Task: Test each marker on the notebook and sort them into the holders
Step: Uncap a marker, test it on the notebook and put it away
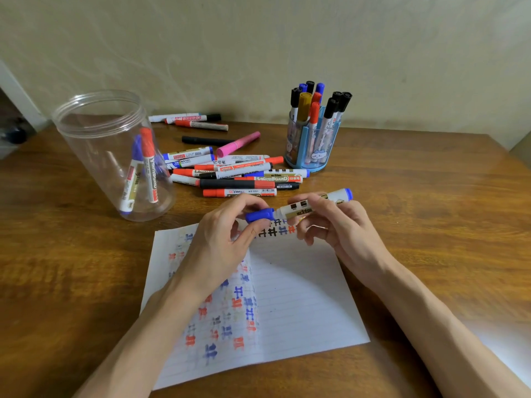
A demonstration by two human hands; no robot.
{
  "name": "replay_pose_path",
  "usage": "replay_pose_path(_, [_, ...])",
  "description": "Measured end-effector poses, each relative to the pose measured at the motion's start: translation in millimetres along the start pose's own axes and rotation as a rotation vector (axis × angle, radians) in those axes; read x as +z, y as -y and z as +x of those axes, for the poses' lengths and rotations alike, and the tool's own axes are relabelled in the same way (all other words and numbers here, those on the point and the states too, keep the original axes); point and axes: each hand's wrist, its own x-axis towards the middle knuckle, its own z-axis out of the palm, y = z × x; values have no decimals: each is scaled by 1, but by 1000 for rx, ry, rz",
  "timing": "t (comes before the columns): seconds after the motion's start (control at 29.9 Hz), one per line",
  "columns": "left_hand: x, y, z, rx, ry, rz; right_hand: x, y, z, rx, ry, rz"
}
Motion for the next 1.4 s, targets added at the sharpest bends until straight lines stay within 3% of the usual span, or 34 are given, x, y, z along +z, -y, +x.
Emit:
replay_pose_path(0.37, [-1,2,0,-7,-2,-7,-4,3,0,-91,-78,-6])
replay_pose_path(0.77, [-8,-2,-5,-1,18,3,-12,5,-3,-125,111,-403])
replay_pose_path(1.2, [-5,-3,-5,27,-35,32,-4,-10,-5,-209,95,-326])
replay_pose_path(1.4, [-9,-2,-4,-50,42,-43,-6,-12,-2,-185,99,-354])
